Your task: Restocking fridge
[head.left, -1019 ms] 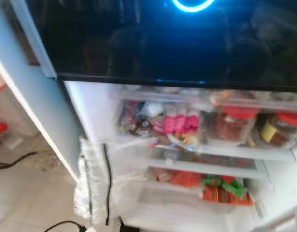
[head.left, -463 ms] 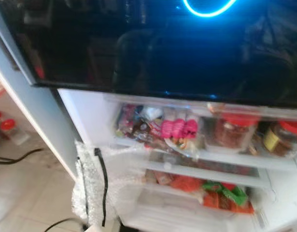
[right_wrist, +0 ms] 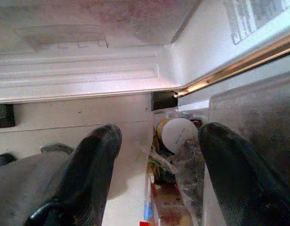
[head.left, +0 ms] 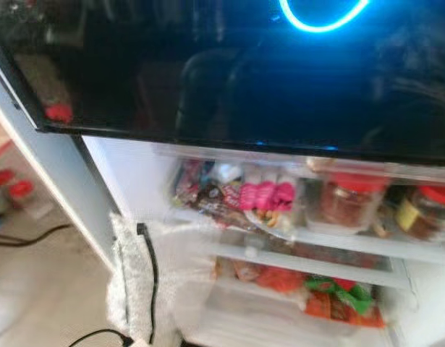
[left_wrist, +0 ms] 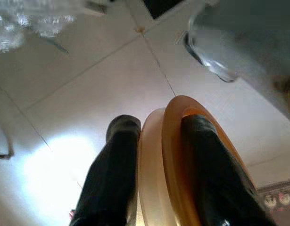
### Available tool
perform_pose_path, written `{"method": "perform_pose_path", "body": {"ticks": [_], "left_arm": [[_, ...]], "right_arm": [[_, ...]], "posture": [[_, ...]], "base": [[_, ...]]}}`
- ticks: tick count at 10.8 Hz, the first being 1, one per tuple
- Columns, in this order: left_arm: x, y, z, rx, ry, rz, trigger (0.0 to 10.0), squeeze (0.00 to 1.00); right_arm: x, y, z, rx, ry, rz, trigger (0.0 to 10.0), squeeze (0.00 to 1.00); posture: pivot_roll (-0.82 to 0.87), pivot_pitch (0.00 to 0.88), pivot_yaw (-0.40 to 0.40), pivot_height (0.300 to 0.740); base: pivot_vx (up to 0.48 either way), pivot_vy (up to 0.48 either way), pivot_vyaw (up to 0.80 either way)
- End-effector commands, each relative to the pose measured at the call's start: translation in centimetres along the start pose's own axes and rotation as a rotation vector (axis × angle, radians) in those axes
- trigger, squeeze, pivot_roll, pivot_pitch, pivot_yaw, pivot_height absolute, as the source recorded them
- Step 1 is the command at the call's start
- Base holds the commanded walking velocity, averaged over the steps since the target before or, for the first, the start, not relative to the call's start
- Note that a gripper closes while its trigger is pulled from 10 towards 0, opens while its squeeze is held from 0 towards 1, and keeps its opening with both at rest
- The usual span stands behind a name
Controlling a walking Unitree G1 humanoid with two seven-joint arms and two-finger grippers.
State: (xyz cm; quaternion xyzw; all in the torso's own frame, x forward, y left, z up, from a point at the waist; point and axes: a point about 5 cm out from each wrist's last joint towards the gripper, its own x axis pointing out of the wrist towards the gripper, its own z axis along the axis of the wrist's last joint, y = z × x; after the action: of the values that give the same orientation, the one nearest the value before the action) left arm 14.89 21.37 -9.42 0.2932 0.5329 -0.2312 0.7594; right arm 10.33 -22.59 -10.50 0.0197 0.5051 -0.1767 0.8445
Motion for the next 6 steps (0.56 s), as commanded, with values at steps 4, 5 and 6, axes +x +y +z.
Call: {"method": "perform_pose_path", "body": {"ticks": [4,5,6], "left_arm": [[-0.03,0.16,0.00,0.012,0.001,-0.002,10.0,0.00],[-0.04,0.17,0.00,0.011,0.001,-0.001,10.0,0.00],[-0.04,0.18,-0.02,0.012,0.001,-0.002,10.0,0.00]], "right_arm": [[-0.05,-1.74,-0.20,0.016,0.002,-0.063,10.0,0.00],[-0.05,-1.83,-0.23,0.016,0.005,-0.062,10.0,0.00],[-0.06,-1.95,-0.29,0.015,0.010,-0.063,10.0,0.00]], "posture": [[-0.13,0.000,-0.002,0.723],[-0.13,0.000,-0.002,0.723],[-0.13,0.000,-0.001,0.723]], "base": [[0.000,-0.242,-0.31],[0.000,-0.240,0.00],[0.000,-0.240,0.00]]}}
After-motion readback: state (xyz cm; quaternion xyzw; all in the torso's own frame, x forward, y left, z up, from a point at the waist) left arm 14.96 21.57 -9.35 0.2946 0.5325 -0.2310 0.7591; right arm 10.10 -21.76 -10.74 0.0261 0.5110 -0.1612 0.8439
